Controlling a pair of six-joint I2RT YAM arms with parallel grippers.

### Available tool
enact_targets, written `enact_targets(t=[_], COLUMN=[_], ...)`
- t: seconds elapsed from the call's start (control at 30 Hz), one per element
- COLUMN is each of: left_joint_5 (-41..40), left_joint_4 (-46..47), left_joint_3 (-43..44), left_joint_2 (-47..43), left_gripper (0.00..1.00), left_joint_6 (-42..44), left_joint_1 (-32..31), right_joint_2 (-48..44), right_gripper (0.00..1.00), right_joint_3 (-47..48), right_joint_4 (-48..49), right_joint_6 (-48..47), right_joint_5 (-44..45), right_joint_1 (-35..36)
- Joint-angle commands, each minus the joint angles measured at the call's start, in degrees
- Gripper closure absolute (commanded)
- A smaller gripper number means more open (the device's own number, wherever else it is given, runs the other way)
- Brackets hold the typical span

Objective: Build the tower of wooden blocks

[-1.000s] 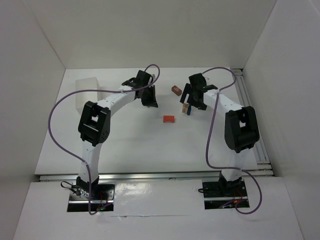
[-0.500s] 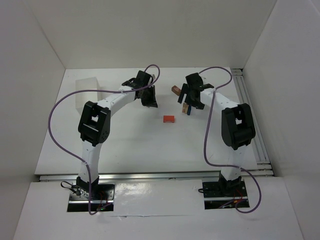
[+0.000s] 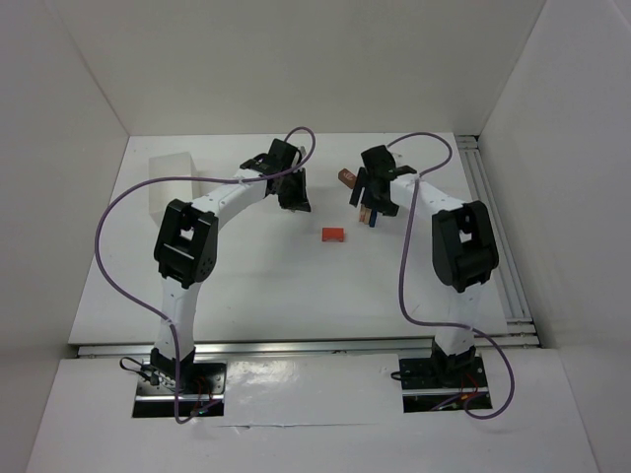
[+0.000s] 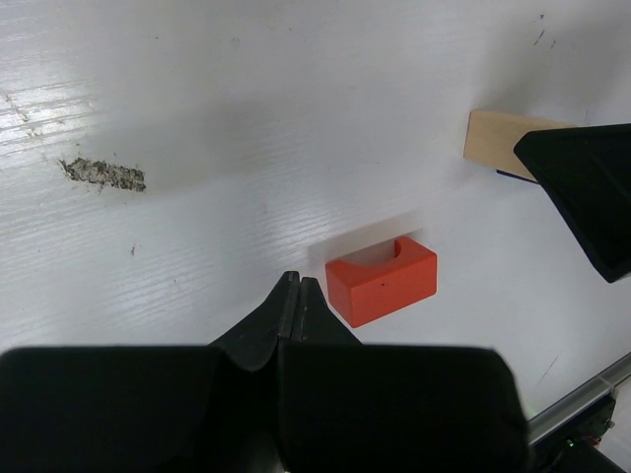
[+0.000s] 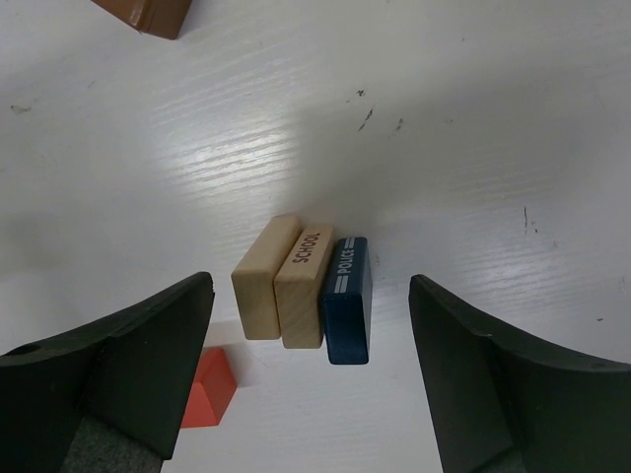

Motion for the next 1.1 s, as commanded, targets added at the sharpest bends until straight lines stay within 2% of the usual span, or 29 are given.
enact_targets(t=[0.0, 0.37, 0.77, 1.07], left_joint_5=[0.23, 0.75, 0.76, 1.28], left_joint_4=[1.36, 1.89, 1.89, 1.89], left_joint_3=[0.09, -0.44, -0.44, -0.44], left_joint_2=[-2.37, -1.84, -1.84, -1.84], left_gripper=[1.00, 1.00, 1.00, 1.00], left_joint_6=[1.15, 1.15, 1.15, 1.15], left_joint_1=[0.43, 0.43, 0.43, 0.43], right_joint_2=[0.69, 2.28, 2.28, 2.80], right_gripper=[0.14, 0.20, 0.38, 0.43], right_joint_3=[2.37, 3.42, 3.42, 3.42], right_joint_4=[-0.78, -0.78, -1.31, -1.31], right_joint_6=[-0.44, -0.44, -0.44, -0.44], right_joint_5=[1.05, 2.10, 2.10, 2.63], right_joint_1=[0.68, 1.21, 1.21, 1.21])
